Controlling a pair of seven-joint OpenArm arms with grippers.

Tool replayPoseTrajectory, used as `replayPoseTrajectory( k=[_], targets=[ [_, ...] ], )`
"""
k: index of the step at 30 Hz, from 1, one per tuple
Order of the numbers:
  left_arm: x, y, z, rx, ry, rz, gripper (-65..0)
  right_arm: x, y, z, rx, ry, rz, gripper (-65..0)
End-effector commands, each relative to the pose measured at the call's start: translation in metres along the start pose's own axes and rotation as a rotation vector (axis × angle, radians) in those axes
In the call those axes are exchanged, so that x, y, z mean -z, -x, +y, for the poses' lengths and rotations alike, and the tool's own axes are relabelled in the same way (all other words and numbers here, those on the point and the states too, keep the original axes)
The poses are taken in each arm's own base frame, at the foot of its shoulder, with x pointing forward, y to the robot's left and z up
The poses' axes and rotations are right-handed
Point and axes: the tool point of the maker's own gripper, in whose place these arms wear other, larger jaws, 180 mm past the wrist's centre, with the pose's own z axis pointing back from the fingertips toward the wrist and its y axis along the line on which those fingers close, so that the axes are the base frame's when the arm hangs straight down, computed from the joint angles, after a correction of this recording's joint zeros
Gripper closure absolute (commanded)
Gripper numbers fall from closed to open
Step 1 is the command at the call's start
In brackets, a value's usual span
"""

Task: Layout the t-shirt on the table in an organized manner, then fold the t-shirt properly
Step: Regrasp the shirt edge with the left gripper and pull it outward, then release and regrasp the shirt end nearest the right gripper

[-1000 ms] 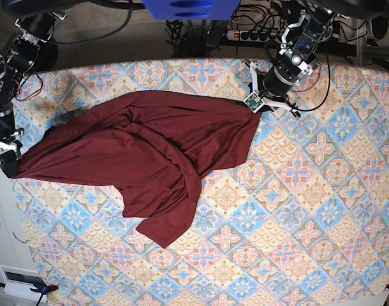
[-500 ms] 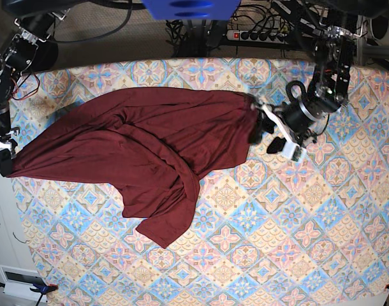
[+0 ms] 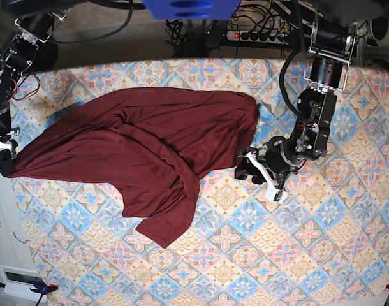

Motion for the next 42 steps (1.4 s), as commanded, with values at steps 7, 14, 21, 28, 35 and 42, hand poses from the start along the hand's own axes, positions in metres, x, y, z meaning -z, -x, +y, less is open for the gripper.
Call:
replayPoseTrajectory(
  k=[7, 14, 21, 28, 35, 42],
  targets=[
    [0.022, 0.002, -0.022, 0.06, 0.058, 0.06, -32.9, 0.0, -0.023, 0.009, -0.027, -0.032, -0.063, -0.7],
    [0.03, 0.032, -0.053, 0.156, 0.156, 0.146, -31.5, 0.001, -0.023, 0.011, -0.027, -0.036, -0.062, -0.7],
    [0.022, 0.02, -0.066, 0.235, 0.272, 0.098, 0.0, 0.001, -0.021, 0.007, -0.021, -0.029, -0.056, -0.7],
    [-0.019, -0.06, -0.023, 0.161, 0.166, -0.15, 0.0, 0.003, -0.015, -0.002, -0.004, -0.008, -0.041, -0.7],
    [-0.071, -0.107, 0.016, 0.097, 0.133, -0.302, 0.0, 0.003, -0.015, -0.002, -0.004, -0.008, -0.041, -0.7],
    [-0.13, -0.148, 0.055, 0.016, 0.1, -0.461, 0.0, 0.003, -0.016, -0.002, -0.009, -0.009, -0.042, -0.7]
  ],
)
